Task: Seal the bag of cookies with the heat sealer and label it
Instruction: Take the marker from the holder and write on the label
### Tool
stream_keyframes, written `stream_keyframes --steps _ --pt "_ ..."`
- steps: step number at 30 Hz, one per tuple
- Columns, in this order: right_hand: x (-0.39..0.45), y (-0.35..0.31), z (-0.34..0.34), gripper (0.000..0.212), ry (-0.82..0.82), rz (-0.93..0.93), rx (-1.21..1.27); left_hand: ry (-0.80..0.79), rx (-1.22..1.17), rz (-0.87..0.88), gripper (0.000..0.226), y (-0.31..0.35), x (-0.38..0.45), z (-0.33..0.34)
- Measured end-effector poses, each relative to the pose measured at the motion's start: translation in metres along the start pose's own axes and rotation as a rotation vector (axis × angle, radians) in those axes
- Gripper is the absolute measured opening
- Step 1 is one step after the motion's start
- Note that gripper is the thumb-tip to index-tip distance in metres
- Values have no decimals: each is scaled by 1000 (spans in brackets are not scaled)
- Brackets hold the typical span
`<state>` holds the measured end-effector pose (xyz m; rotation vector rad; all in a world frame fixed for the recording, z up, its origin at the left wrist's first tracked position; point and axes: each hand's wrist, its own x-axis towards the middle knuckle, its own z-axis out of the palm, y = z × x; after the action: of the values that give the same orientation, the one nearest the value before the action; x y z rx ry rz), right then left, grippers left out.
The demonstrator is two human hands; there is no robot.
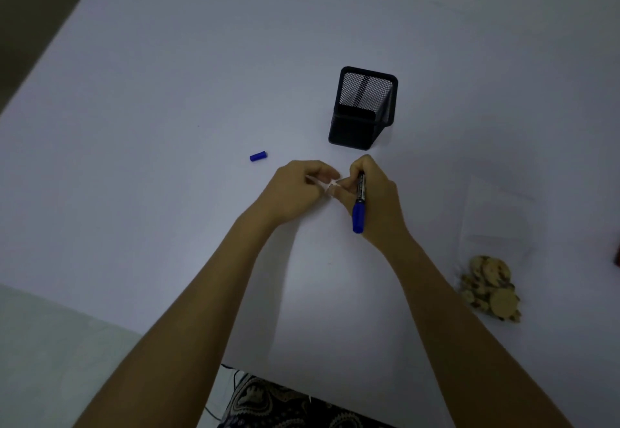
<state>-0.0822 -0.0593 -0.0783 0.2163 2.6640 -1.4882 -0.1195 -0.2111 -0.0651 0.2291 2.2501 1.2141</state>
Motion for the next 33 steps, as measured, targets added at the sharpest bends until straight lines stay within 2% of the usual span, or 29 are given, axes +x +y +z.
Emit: stream_keyframes --steps 3,6,11,14,17,20,22,24,27,29,33 --pt "0 3 -3 32 -44 -71 -74 16 61 60 33 0 -4 4" --pt "1 -3 -9 25 -179 -131 -200 96 51 94 19 -1 -8 7" --pt "2 -16 -15 25 -290 -147 -294 220 46 130 16 -4 -14 15" --pt "2 -13 -16 29 -248 -111 -201 289 26 148 18 -6 -17 21" --pt "2 -6 -13 36 -173 -73 -81 430 -10 120 20 -10 -23 30" --pt "0 -3 -5 33 -166 -77 -74 529 138 140 18 -17 -30 44" --pt "-1 -4 1 30 -192 -123 -148 549 376 232 19 -27 -31 53" --pt "0 -3 5 25 -182 -161 -189 554 525 281 33 -38 -33 60" --pt "1 6 9 24 -128 -167 -198 587 628 406 52 -51 -40 66" --pt "1 12 11 24 -95 -145 -231 578 684 475 49 -58 -43 68" --pt "-3 10 11 28 -26 -144 -205 564 678 490 45 -59 -43 69"
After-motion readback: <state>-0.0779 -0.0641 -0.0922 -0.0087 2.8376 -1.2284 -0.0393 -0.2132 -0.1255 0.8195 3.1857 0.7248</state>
